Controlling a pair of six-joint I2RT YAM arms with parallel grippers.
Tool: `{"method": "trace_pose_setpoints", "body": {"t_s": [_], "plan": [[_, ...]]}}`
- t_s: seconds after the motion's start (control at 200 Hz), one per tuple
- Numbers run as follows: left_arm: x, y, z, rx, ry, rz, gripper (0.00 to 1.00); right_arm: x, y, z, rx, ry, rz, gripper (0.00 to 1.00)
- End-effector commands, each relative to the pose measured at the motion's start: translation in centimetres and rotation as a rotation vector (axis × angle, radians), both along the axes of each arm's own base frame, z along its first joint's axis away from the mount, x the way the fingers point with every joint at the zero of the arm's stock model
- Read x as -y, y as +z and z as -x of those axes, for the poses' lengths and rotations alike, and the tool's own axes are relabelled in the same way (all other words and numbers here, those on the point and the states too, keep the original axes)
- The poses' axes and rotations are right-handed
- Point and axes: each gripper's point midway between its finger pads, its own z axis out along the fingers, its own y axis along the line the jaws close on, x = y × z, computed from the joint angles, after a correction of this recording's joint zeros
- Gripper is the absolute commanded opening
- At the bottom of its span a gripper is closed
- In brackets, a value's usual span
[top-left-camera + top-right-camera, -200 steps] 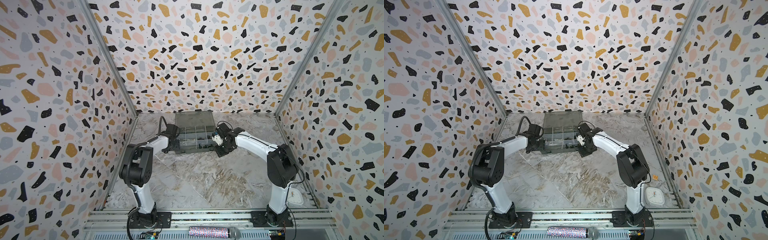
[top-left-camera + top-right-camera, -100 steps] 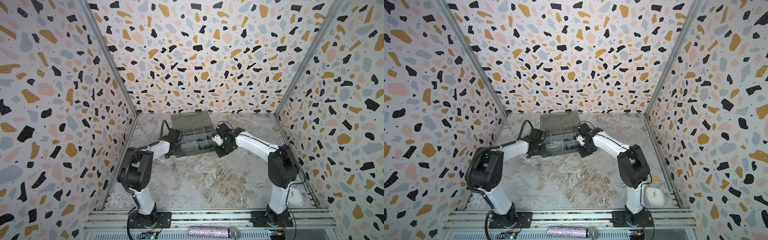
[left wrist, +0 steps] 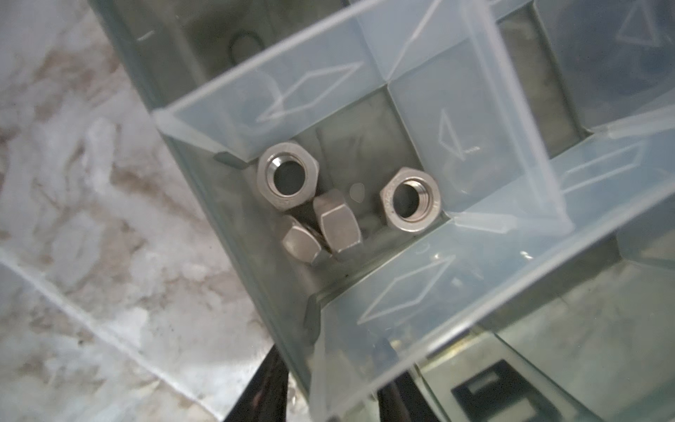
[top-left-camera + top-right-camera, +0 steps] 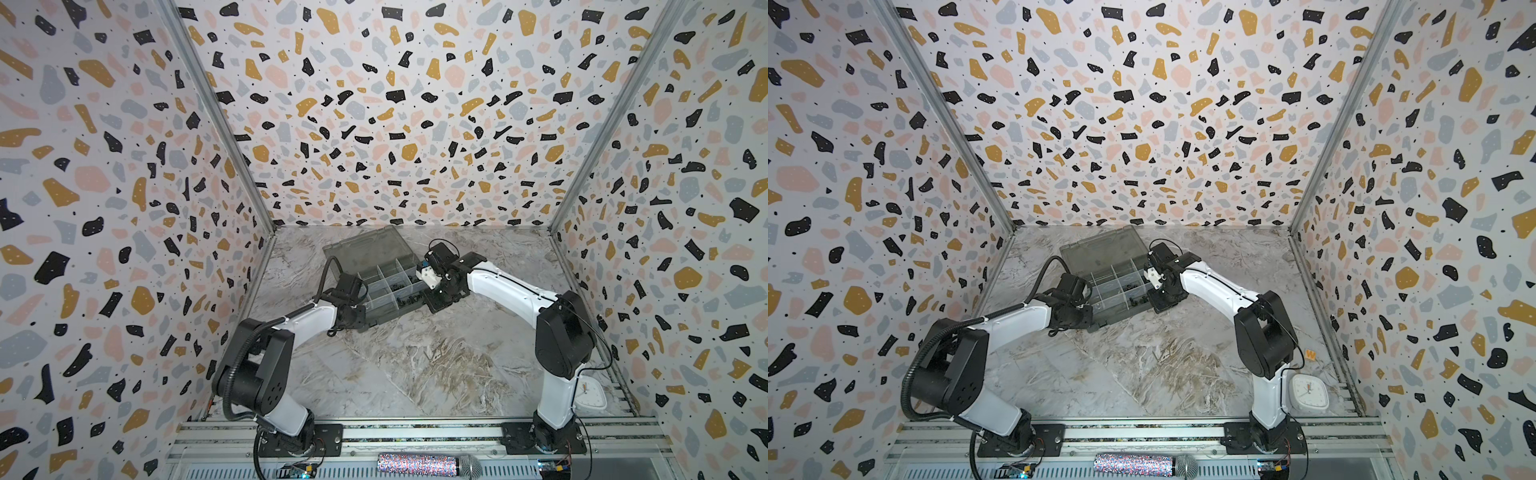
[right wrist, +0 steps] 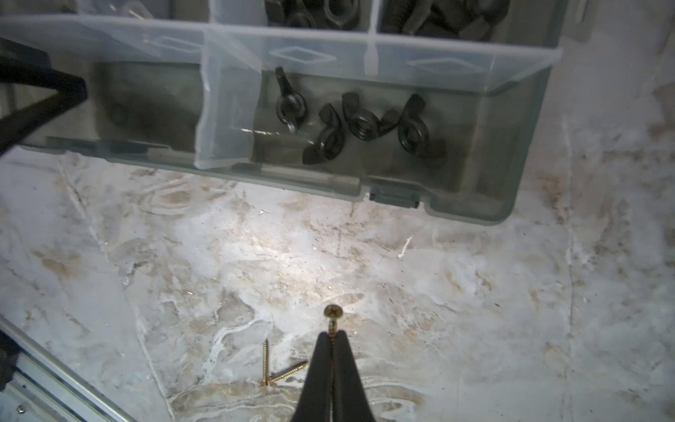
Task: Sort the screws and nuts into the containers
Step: 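Move the held screw over an empty compartment with the right gripper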
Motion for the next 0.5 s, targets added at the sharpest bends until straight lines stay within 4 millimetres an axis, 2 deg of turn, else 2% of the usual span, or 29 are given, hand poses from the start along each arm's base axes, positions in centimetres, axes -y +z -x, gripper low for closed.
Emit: {"method": "trace_pose_setpoints", "body": {"t_s": [0.0, 0.15, 0.27, 0.345, 0.496], "plan": [[-0.4, -0.5, 2.9, -0.070, -0.007, 0.003, 0.42, -1.3, 1.3, 0.2, 0.010, 0.037, -0.007, 0.00], [-0.7, 1.1, 3.2, -0.038, 0.011, 0.010, 0.60, -3.3, 1.7, 0.0, 0.016, 0.072, -0.016, 0.00], [-1.1, 4.0, 2.2, 0.036, 0.034, 0.000, 0.73, -4.9, 1.8, 0.0, 0.012, 0.102, -0.025, 0.00], [-1.4, 5.8, 1.5, 0.079, 0.048, -0.012, 0.76, -6.0, 1.8, -0.1, 0.012, 0.119, -0.029, 0.00], [-2.6, 9.4, 0.0, 0.159, 0.103, -0.016, 0.89, -8.3, 1.9, -0.3, 0.017, 0.153, -0.041, 0.00]]}}
